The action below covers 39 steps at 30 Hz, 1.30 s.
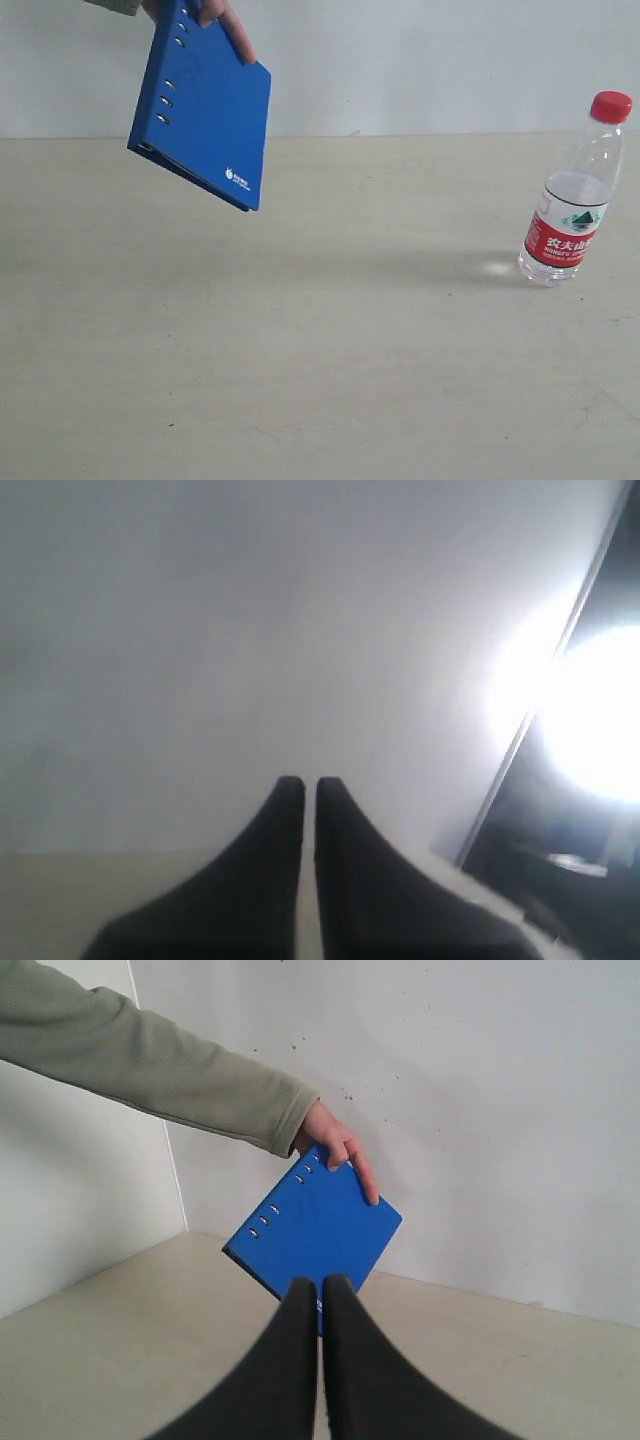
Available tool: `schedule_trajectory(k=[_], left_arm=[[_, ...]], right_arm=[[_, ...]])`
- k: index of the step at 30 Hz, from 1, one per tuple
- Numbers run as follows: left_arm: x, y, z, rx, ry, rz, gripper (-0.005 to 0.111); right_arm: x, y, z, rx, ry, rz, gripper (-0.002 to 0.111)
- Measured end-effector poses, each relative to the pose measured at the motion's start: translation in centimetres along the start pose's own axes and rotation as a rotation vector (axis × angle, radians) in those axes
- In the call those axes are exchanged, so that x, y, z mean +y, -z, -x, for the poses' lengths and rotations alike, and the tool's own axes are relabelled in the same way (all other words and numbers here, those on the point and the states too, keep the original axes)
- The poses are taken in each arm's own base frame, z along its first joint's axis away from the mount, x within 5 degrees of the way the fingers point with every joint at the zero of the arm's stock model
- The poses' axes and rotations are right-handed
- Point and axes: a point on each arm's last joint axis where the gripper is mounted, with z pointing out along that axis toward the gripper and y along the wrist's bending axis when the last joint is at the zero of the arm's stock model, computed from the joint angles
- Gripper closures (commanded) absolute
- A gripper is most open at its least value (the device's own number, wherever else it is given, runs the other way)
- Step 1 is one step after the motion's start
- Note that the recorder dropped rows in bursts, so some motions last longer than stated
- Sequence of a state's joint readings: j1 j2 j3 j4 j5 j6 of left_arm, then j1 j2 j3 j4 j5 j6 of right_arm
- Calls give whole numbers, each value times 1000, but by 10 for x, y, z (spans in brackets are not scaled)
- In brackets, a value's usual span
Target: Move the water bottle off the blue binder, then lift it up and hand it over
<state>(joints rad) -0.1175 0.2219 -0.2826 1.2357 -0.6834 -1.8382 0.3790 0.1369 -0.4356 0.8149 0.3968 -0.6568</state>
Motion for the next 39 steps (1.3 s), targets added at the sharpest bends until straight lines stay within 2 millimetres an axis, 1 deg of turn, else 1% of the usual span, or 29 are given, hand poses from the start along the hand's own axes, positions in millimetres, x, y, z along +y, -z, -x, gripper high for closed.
schedule_trajectory(k=[2,5,7,9,13,14,15,16,17,19,21,23,25,27,28,30,39], left_arm=[[5,1,1,-57,109,21,102],[14,8,0,-192,170,44,102],[19,14,-1,-282,138,66,102],[26,20,-3,-351,57,122,102],[40,32,-11,-378,-97,296,102],[45,35,-13,-368,-124,355,102],[52,40,-16,-339,-172,458,102],[56,43,-20,-311,-211,507,102],[61,47,-25,-243,-309,581,102],[66,49,-32,-145,-431,637,102],[73,52,-43,-71,-491,671,102],[78,54,-48,-16,-510,719,102],[83,57,-54,63,-493,777,102],[87,61,-62,164,-491,830,102],[90,64,-68,248,-487,860,102],[93,68,-74,325,-473,881,102],[93,68,-75,348,-489,881,102]], right_arm=[[0,0,0,0,-2,0,109],[0,0,0,0,-2,0,109],[0,0,0,0,-2,0,109],[0,0,0,0,-2,0,109],[0,0,0,0,-2,0,109],[0,0,0,0,-3,0,109],[0,0,0,0,-3,0,109],[0,0,0,0,-3,0,109],[0,0,0,0,-3,0,109],[0,0,0,0,-3,0,109],[0,0,0,-2,-3,1,109],[0,0,0,-2,-3,1,109],[0,0,0,-2,-6,1,109],[0,0,0,-2,-6,1,109],[0,0,0,-2,-9,1,109],[0,0,0,-2,-8,1,109],[0,0,0,-2,-11,1,109]])
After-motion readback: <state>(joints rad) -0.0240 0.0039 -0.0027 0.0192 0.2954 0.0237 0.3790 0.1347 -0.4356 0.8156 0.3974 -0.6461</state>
